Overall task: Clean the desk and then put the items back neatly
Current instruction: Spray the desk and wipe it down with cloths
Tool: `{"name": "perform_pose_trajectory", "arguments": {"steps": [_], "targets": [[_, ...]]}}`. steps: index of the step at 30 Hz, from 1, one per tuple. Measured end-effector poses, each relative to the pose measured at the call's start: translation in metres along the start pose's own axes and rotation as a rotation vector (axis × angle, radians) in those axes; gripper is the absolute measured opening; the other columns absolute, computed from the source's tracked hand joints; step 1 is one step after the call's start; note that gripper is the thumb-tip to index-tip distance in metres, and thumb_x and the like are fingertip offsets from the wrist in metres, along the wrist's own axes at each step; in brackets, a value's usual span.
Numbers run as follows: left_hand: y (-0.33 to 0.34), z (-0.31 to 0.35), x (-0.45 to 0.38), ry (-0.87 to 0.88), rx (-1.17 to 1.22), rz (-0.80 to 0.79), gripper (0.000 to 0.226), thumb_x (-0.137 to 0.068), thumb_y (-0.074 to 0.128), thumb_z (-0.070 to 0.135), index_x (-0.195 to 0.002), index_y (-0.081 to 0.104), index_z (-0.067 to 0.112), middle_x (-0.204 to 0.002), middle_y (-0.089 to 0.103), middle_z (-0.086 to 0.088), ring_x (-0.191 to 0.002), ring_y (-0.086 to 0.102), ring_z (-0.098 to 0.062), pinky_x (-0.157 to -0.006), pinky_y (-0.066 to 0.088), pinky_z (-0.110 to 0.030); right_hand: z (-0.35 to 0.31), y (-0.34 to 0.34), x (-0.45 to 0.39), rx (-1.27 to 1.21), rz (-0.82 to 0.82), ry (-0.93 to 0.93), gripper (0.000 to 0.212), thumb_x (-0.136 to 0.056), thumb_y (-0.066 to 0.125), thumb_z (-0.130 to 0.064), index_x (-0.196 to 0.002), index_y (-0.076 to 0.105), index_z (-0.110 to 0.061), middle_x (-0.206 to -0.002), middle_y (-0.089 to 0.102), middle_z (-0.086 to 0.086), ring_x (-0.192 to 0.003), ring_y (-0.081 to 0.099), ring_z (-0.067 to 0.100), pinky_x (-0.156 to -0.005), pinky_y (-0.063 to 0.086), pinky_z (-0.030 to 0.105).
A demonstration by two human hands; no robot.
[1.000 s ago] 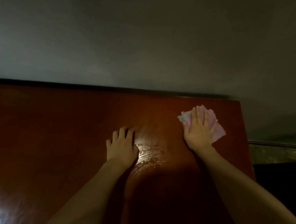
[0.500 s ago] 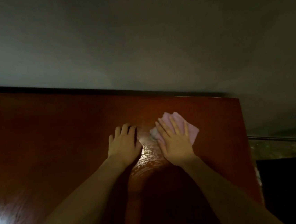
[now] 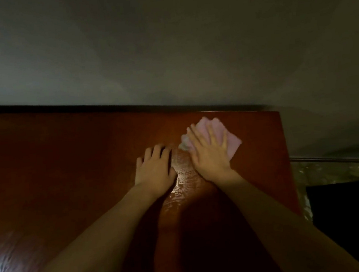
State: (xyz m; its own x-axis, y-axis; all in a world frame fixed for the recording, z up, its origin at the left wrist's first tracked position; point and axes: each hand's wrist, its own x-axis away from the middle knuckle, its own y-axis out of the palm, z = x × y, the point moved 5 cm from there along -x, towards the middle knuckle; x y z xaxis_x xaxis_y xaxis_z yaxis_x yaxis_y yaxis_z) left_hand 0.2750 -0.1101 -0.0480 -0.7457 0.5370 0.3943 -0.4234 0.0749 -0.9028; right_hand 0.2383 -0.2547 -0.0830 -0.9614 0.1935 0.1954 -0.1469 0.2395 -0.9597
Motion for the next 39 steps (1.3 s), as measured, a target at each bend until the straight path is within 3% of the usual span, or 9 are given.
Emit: {"name": "perform_pose_trajectory", "arguments": {"steps": [3, 4, 8, 13, 17, 21, 27, 33, 39], "targets": [[0.002, 0.012, 0.003, -0.001, -0.003, 0.0, 0.06, -0.094, 0.041, 0.038, -0.148, 0.02, 0.02, -0.152, 0.019, -0.001, -0.138, 0.019, -0.022, -0.108, 0.026, -0.044, 0.01, 0.007, 0.055, 0.076, -0.09, -0.081, 0.053, -0.099, 0.015, -0.043, -0.145, 0.034, -0.024, -0.151, 0.034, -0.002, -0.141, 0.02, 0.03, -0.107, 0.016, 0.064], [0.003, 0.016, 0.003, 0.0, -0.006, 0.002, 0.061, -0.094, 0.041, 0.038, -0.148, 0.019, 0.02, -0.152, 0.019, -0.001, -0.138, 0.019, -0.022, -0.109, 0.026, -0.044, 0.026, 0.006, 0.066, 0.097, -0.097, -0.044, 0.055, -0.099, 0.01, -0.045, -0.145, 0.034, -0.024, -0.152, 0.033, -0.002, -0.141, 0.021, 0.03, -0.106, 0.02, 0.064], [0.008, 0.029, 0.006, 0.022, 0.006, -0.004, 0.06, -0.095, 0.04, 0.039, -0.148, 0.019, 0.02, -0.152, 0.019, -0.001, -0.138, 0.019, -0.023, -0.109, 0.025, -0.044, 0.093, -0.007, 0.064, 0.042, -0.089, 0.207, 0.057, -0.094, 0.0, -0.046, -0.149, -0.006, -0.03, -0.154, -0.016, -0.009, -0.143, -0.018, 0.021, -0.115, -0.004, 0.058], [0.017, 0.029, 0.016, 0.03, 0.009, 0.006, 0.06, -0.095, 0.039, 0.038, -0.148, 0.018, 0.022, -0.153, 0.017, 0.001, -0.139, 0.017, -0.021, -0.11, 0.022, -0.042, 0.091, -0.018, -0.003, -0.092, 0.036, 0.382, 0.054, -0.102, 0.016, -0.042, -0.152, 0.003, -0.028, -0.16, -0.003, -0.008, -0.146, -0.014, 0.024, -0.112, -0.008, 0.059], [0.022, 0.018, 0.031, 0.012, -0.012, 0.009, 0.061, -0.094, 0.04, 0.038, -0.149, 0.018, 0.021, -0.152, 0.018, 0.001, -0.139, 0.017, -0.021, -0.109, 0.024, -0.042, 0.027, -0.004, -0.006, -0.011, -0.008, 0.118, 0.054, -0.101, 0.012, -0.045, -0.152, 0.004, -0.029, -0.159, -0.003, -0.009, -0.146, -0.01, 0.027, -0.111, -0.008, 0.061], [0.023, 0.002, 0.055, -0.063, -0.001, -0.013, 0.06, -0.094, 0.04, 0.038, -0.148, 0.02, 0.02, -0.152, 0.019, 0.0, -0.139, 0.018, -0.021, -0.109, 0.025, -0.042, -0.011, 0.023, 0.078, 0.077, -0.021, -0.157, 0.055, -0.098, 0.005, -0.049, -0.149, 0.014, -0.029, -0.156, 0.015, -0.006, -0.145, 0.002, 0.031, -0.112, 0.001, 0.062], [0.029, 0.007, 0.088, -0.024, 0.003, 0.005, 0.058, -0.095, 0.038, 0.038, -0.147, 0.02, 0.02, -0.149, 0.024, -0.001, -0.137, 0.022, -0.021, -0.108, 0.028, -0.04, 0.05, 0.037, 0.183, 0.088, -0.117, 0.022, 0.056, -0.1, 0.006, -0.049, -0.146, 0.027, -0.024, -0.151, 0.029, -0.001, -0.142, 0.012, 0.026, -0.105, 0.025, 0.065], [0.054, 0.001, 0.128, 0.027, -0.016, -0.01, 0.057, -0.095, 0.039, 0.036, -0.147, 0.021, 0.02, -0.149, 0.023, -0.001, -0.136, 0.023, -0.021, -0.109, 0.026, -0.04, 0.047, 0.013, 0.134, -0.119, 0.013, 0.405, 0.054, -0.101, 0.016, -0.042, -0.152, 0.007, -0.026, -0.16, -0.001, -0.004, -0.146, -0.009, 0.028, -0.114, 0.001, 0.062], [0.072, -0.025, 0.171, -0.027, -0.041, 0.023, 0.057, -0.095, 0.04, 0.037, -0.147, 0.021, 0.02, -0.149, 0.023, -0.002, -0.135, 0.023, -0.022, -0.106, 0.028, -0.04, -0.069, 0.049, 0.145, -0.002, -0.033, 0.063, 0.058, -0.096, 0.002, -0.048, -0.152, 0.002, -0.03, -0.159, -0.004, -0.009, -0.145, -0.011, 0.028, -0.11, -0.009, 0.06]]}}
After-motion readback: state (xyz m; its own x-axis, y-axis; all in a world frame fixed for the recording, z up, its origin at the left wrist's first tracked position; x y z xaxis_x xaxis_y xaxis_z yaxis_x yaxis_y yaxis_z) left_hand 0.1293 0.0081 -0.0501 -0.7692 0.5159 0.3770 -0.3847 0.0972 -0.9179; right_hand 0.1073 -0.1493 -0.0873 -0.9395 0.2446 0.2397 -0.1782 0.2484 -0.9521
